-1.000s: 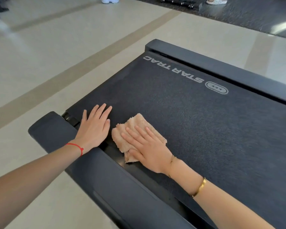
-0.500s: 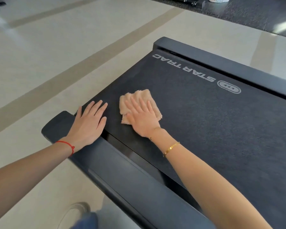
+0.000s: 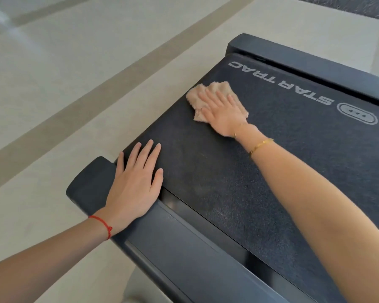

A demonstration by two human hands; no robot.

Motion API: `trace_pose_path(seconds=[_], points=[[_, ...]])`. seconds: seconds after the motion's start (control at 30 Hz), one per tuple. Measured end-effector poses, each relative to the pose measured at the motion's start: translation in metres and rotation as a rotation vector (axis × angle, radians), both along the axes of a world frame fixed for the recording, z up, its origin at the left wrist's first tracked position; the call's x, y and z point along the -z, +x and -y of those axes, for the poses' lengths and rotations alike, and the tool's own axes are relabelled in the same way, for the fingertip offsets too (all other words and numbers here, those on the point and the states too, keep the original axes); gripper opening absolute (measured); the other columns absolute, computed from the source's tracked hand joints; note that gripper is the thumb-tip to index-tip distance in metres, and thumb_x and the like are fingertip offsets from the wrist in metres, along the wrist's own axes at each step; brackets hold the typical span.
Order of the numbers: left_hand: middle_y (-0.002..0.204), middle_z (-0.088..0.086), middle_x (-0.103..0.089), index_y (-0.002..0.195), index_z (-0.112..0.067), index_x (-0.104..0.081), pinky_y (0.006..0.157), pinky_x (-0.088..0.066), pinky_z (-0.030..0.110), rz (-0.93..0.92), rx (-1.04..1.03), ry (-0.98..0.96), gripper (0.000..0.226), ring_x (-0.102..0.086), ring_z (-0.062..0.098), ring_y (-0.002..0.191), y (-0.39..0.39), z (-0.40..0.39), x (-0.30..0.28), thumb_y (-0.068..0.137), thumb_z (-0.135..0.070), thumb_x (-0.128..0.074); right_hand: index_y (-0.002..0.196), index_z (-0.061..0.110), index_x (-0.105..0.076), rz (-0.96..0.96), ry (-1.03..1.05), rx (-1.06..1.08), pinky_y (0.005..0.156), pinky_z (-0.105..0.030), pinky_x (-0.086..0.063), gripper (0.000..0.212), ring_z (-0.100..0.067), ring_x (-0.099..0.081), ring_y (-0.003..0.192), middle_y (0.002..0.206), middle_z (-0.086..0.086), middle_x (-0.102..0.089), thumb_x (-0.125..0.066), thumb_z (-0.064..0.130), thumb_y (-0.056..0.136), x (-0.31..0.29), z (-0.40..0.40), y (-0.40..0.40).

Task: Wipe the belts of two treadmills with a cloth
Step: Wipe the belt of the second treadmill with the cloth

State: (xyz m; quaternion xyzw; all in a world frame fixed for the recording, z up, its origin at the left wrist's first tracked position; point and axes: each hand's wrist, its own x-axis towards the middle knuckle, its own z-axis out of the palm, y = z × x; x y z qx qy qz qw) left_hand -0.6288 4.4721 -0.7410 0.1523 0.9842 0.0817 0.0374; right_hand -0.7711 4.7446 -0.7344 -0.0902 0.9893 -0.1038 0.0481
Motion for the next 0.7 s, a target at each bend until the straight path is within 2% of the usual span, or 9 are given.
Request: trace_pose_path(seconds=[0.1, 0.17, 0.23, 0.3, 0.4, 0.47, 0.57, 0.7], points=[[0.168, -0.006, 0.001, 0.16, -0.027, 0.001, 0.125, 0.001, 0.049, -0.005, 0.006, -0.018, 0.06, 0.005, 0.018, 0.154, 0.0, 0.0, 0.001, 0.103, -0.045, -0.011, 0.158, 0.026, 0.0, 0.015, -0.004, 0.212, 0.122, -0.047, 0.005, 0.054, -0.028, 0.005, 0.152, 0.166, 0.002, 0.004, -0.012, 0.039, 0.107, -0.002, 0.0, -0.035], [0.168, -0.007, 0.005, 0.159, -0.028, 0.005, 0.125, 0.004, 0.048, -0.004, 0.009, -0.028, 0.06, 0.007, 0.018, 0.154, 0.0, -0.001, 0.002, 0.103, -0.045, -0.005, 0.158, 0.026, -0.001, 0.023, -0.013, 0.279, 0.122, -0.048, 0.007, 0.053, -0.029, 0.006, 0.152, 0.166, 0.002, 0.004, -0.012, 0.037, 0.107, -0.003, 0.011, -0.041], [0.168, -0.006, 0.006, 0.159, -0.027, 0.007, 0.125, 0.004, 0.048, 0.004, 0.017, -0.052, 0.064, 0.008, 0.019, 0.154, 0.0, -0.001, 0.001, 0.099, -0.048, -0.003, 0.158, 0.023, -0.002, 0.012, 0.016, 0.184, 0.122, -0.048, 0.006, 0.054, -0.031, 0.006, 0.152, 0.166, -0.001, 0.002, -0.013, 0.035, 0.107, -0.002, 0.027, -0.032], [0.168, -0.005, 0.006, 0.159, -0.026, 0.006, 0.125, 0.002, 0.05, 0.002, 0.023, -0.073, 0.067, 0.006, 0.02, 0.155, -0.001, -0.001, -0.001, 0.097, -0.049, -0.001, 0.158, 0.023, -0.002, -0.024, 0.032, 0.004, 0.121, -0.047, 0.006, 0.054, -0.031, 0.004, 0.152, 0.166, -0.002, 0.001, -0.015, 0.035, 0.107, 0.001, 0.044, -0.011], [0.168, -0.002, 0.001, 0.16, -0.023, 0.002, 0.125, -0.003, 0.052, 0.006, 0.037, -0.079, 0.067, 0.001, 0.023, 0.155, -0.001, -0.001, -0.002, 0.098, -0.048, -0.004, 0.158, 0.03, -0.005, -0.043, -0.005, -0.221, 0.123, -0.045, 0.004, 0.053, -0.023, 0.002, 0.152, 0.166, 0.004, -0.003, -0.018, 0.039, 0.107, 0.006, 0.056, 0.024], [0.168, -0.001, -0.002, 0.16, -0.022, 0.0, 0.124, -0.005, 0.053, 0.006, 0.041, -0.085, 0.066, -0.002, 0.025, 0.155, -0.001, -0.001, -0.002, 0.099, -0.047, -0.006, 0.157, 0.032, -0.007, -0.035, -0.019, -0.265, 0.123, -0.043, 0.003, 0.053, -0.02, 0.001, 0.152, 0.165, 0.007, -0.005, -0.02, 0.041, 0.107, 0.006, 0.049, 0.03], [0.168, -0.001, -0.003, 0.16, -0.023, -0.001, 0.124, -0.007, 0.054, 0.005, 0.045, -0.088, 0.065, -0.004, 0.026, 0.155, -0.001, 0.0, 0.0, 0.1, -0.047, -0.008, 0.158, 0.029, -0.004, -0.044, 0.027, -0.159, 0.123, -0.044, 0.003, 0.053, -0.023, 0.004, 0.153, 0.166, 0.003, -0.002, -0.017, 0.04, 0.107, 0.002, 0.022, 0.0], [0.168, -0.001, -0.003, 0.16, -0.024, 0.002, 0.124, -0.009, 0.053, -0.007, 0.047, -0.08, 0.065, -0.004, 0.026, 0.155, -0.002, 0.001, 0.003, 0.101, -0.047, -0.009, 0.158, 0.023, 0.001, -0.005, 0.059, 0.207, 0.123, -0.046, 0.005, 0.055, -0.027, 0.006, 0.152, 0.166, -0.002, 0.003, -0.012, 0.039, 0.107, -0.007, -0.03, -0.052]])
